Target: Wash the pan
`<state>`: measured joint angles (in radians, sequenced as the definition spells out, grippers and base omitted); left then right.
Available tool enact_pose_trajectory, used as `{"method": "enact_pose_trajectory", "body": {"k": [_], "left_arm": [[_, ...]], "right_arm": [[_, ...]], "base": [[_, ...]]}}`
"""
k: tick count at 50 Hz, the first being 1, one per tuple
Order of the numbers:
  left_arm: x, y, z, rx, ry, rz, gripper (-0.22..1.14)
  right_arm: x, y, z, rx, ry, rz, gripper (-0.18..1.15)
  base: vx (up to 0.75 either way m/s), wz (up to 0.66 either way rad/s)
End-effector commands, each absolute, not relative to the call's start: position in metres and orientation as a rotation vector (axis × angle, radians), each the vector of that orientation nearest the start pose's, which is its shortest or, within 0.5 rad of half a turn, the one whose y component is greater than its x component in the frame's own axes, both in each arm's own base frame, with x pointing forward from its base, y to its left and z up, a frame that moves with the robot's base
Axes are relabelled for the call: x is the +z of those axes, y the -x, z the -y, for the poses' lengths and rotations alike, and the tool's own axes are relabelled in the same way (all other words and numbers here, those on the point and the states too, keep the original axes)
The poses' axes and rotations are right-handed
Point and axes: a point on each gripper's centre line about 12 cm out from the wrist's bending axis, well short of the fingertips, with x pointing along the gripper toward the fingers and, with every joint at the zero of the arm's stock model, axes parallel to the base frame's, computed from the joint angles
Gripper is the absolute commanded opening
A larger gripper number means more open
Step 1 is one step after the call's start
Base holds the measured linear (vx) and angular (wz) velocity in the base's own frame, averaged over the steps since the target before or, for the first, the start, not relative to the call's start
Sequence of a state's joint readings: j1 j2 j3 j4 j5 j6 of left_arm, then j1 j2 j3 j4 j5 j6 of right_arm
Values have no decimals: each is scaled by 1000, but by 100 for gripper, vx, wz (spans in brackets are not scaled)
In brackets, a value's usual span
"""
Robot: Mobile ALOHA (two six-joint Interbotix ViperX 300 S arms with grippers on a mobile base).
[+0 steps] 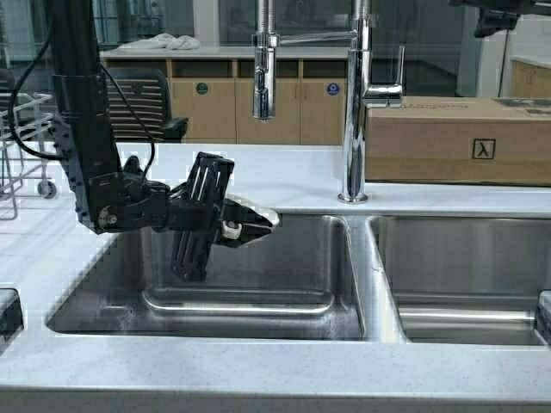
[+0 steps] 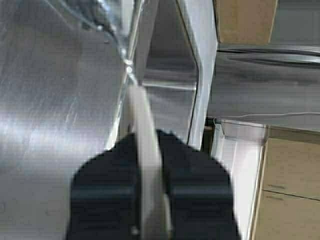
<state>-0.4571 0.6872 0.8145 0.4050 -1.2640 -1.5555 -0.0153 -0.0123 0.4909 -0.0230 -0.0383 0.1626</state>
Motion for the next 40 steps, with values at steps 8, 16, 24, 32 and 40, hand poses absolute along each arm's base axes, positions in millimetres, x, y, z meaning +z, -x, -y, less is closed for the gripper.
{"method": "enact_pose_trajectory", "body": {"k": [8, 16, 24, 32, 40], "left_arm": [[-2, -305, 206, -734, 1518, -661, 3], [-21, -298, 198, -714, 1494, -613, 3], [-29, -285, 188, -615, 1297, -638, 3], [-33, -277, 182, -464, 1108, -804, 3], [-25, -282, 177, -344, 865, -922, 3]], "right_arm": [[245, -401, 5, -42, -151, -414, 5], [245, -386, 3, -37, -153, -407, 5], [255, -372, -8, -8, -150, -381, 5], [266, -360, -20, 27, -146, -353, 5], [273, -355, -21, 35, -144, -334, 5]], "base": [[0, 0], [-1, 0], [-1, -1], [0, 0], [0, 0]]}}
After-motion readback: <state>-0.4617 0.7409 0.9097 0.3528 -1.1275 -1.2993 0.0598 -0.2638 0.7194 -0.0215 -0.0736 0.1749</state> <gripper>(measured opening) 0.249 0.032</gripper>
